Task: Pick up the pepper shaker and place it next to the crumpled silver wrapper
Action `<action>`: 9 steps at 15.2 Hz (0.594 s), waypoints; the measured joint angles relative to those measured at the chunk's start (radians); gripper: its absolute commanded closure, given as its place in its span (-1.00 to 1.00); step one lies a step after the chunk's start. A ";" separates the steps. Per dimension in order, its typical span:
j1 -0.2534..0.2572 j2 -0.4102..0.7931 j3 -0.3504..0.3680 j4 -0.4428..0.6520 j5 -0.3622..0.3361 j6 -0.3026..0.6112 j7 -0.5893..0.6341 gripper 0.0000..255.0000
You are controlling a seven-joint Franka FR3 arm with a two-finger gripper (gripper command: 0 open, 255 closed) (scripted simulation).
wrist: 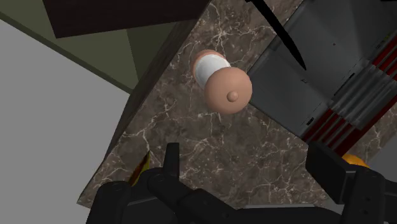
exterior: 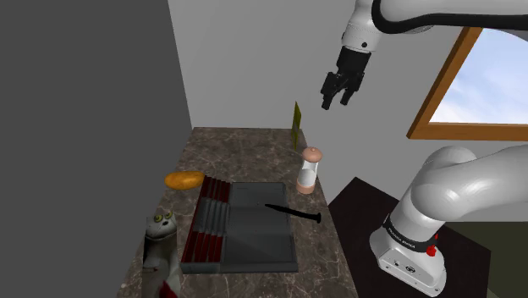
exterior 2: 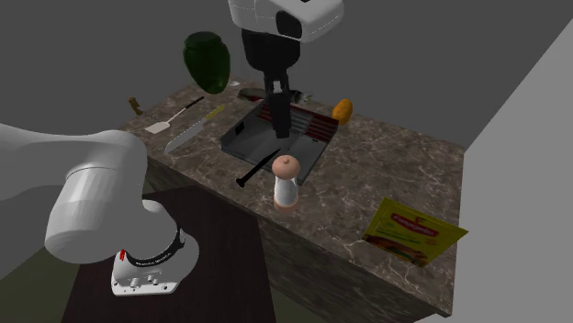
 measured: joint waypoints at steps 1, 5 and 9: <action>0.000 0.000 0.000 0.000 0.000 0.000 0.000 -1.00; 0.015 0.013 0.001 -0.084 0.011 0.070 -0.024 -1.00; 0.041 0.050 0.011 -0.191 0.033 0.179 -0.051 -1.00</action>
